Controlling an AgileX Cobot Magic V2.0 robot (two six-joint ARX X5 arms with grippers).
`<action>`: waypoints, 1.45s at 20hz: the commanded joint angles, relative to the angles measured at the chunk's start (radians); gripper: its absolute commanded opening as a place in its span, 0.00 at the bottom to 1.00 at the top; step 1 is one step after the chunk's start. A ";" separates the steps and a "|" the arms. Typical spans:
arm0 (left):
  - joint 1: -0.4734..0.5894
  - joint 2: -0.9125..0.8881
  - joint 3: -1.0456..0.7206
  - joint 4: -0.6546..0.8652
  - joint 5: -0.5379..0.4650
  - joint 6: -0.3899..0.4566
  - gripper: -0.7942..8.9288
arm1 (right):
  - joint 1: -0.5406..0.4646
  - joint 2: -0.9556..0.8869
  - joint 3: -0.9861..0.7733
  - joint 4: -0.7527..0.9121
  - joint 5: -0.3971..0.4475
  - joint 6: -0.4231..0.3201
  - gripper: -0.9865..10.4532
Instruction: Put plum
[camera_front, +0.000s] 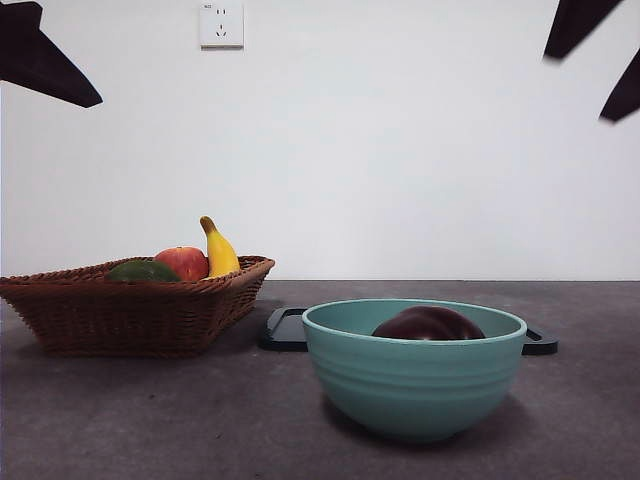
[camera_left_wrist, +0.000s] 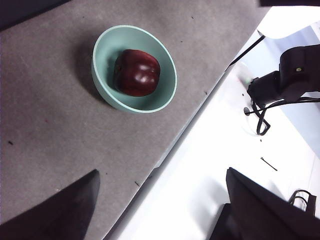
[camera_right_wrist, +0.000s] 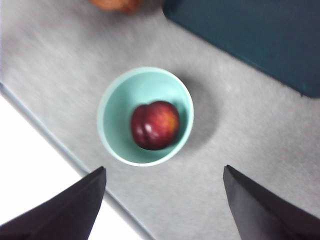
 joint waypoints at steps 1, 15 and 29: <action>-0.005 0.006 0.009 0.010 0.002 0.016 0.50 | 0.029 0.077 0.016 0.032 0.037 0.003 0.40; -0.005 0.007 0.009 0.011 0.002 0.016 0.50 | 0.118 0.386 -0.100 0.359 0.100 0.011 0.32; -0.005 0.007 0.009 0.011 0.002 0.016 0.50 | 0.142 0.482 -0.113 0.435 0.124 0.011 0.10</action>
